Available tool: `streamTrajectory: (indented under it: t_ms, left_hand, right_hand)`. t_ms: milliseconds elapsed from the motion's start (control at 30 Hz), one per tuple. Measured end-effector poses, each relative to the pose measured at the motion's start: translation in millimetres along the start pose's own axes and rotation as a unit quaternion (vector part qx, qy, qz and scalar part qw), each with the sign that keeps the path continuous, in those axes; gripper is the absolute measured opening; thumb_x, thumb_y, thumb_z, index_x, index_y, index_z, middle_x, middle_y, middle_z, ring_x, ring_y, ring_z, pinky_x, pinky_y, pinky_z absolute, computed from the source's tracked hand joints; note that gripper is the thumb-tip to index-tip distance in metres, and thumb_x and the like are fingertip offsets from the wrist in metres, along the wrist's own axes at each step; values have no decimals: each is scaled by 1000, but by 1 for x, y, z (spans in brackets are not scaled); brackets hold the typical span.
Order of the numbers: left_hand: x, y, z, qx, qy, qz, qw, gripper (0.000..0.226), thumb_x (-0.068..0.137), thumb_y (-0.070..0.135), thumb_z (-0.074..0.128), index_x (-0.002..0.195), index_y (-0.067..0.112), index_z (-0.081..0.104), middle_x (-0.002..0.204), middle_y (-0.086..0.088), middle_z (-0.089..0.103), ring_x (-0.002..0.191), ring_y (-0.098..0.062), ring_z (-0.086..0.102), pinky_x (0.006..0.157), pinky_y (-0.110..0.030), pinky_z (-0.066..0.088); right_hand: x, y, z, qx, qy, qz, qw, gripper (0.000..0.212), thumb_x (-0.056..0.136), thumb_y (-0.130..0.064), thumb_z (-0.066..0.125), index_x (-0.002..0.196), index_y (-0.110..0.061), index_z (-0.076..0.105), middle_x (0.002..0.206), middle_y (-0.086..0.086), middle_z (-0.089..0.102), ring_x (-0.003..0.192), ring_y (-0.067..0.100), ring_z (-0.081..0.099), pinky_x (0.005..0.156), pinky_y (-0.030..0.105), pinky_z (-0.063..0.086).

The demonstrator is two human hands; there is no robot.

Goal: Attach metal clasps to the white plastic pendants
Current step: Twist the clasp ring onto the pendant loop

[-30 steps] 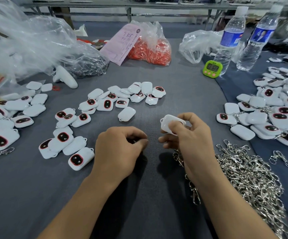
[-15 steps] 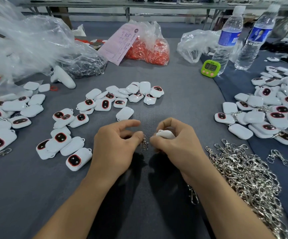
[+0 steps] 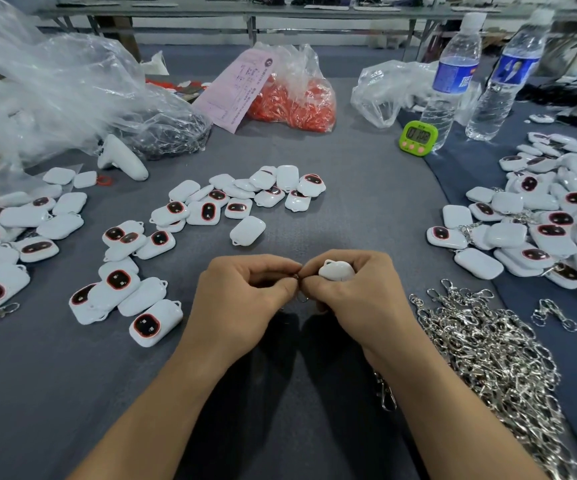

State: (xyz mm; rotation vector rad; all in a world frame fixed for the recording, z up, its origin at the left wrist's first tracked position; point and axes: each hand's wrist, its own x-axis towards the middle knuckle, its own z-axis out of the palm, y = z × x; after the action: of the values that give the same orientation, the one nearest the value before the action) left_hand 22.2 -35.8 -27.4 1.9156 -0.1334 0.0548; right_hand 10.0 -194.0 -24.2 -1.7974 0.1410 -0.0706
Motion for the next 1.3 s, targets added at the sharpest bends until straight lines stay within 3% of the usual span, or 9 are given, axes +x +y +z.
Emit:
streamTrajectory:
  t_ms: [167, 300, 433, 567, 700, 833, 933, 1067, 1300]
  left_hand:
    - [-5, 2, 0, 47, 12, 24, 999, 26, 76, 10, 83, 81, 35, 80, 72, 21, 74, 70, 7, 71, 63, -4, 48]
    - [-8, 4, 1, 111, 13, 68, 991, 28, 75, 14, 83, 88, 39, 79, 76, 29, 72, 74, 11, 68, 68, -5, 48]
    - [-9, 3, 2, 141, 44, 94, 985, 16, 83, 25, 78, 90, 40, 79, 79, 35, 70, 75, 14, 66, 70, -7, 48]
    - [-5, 2, 2, 105, 62, 63, 991, 13, 86, 27, 75, 83, 38, 79, 71, 27, 71, 70, 7, 68, 65, -12, 50]
    - [-2, 2, 1, 53, 79, 20, 995, 11, 80, 25, 81, 75, 34, 80, 67, 21, 72, 66, 6, 68, 61, -5, 45]
    - [-3, 2, 0, 71, 85, 45, 993, 10, 77, 26, 84, 73, 34, 79, 66, 24, 71, 65, 7, 68, 61, -4, 45]
    - [-5, 0, 0, 109, 61, 77, 989, 13, 80, 26, 82, 79, 38, 78, 67, 21, 71, 62, -3, 66, 58, -13, 47]
    - [-8, 0, 2, 137, 52, 119, 982, 17, 83, 19, 79, 86, 35, 80, 80, 33, 71, 76, 8, 68, 70, -5, 46]
    - [-7, 3, 2, 65, 67, 63, 994, 36, 75, 12, 85, 86, 45, 74, 76, 28, 73, 71, 9, 68, 65, -4, 47]
  right_hand:
    - [1, 2, -1, 9, 10, 5, 1000, 18, 76, -7, 78, 71, -25, 79, 61, 0, 69, 52, 11, 60, 54, 26, 51]
    - [2, 2, -1, 16, 13, 16, 1000, 18, 77, -8, 79, 71, -25, 78, 58, -1, 68, 50, 11, 60, 52, 24, 48]
    - [2, 2, -3, 22, 16, 13, 1000, 18, 78, -8, 81, 71, -25, 78, 59, -1, 68, 50, 11, 59, 50, 22, 47]
    - [1, 1, -3, 10, 23, 1, 1000, 20, 78, -7, 79, 71, -26, 78, 61, -3, 69, 50, 8, 59, 51, 20, 49]
    - [-2, -1, -4, -34, 26, -26, 999, 22, 78, -10, 80, 71, -31, 77, 64, -8, 71, 54, 4, 61, 53, 19, 50]
    - [-5, -4, -2, -105, 53, -69, 991, 21, 77, -19, 83, 73, -39, 77, 67, -20, 71, 68, -2, 66, 57, 9, 47]
    - [-6, -4, -2, -122, 55, -97, 986, 21, 78, -16, 84, 73, -36, 77, 66, -20, 70, 70, -2, 67, 58, 8, 47]
    - [-6, -4, -2, -148, 47, -84, 984, 19, 79, -16, 81, 72, -33, 78, 62, -15, 69, 67, 0, 65, 57, 11, 48]
    - [-6, -5, -2, -125, 38, -72, 989, 17, 78, -15, 78, 68, -29, 77, 61, -13, 69, 63, 2, 65, 53, 10, 45]
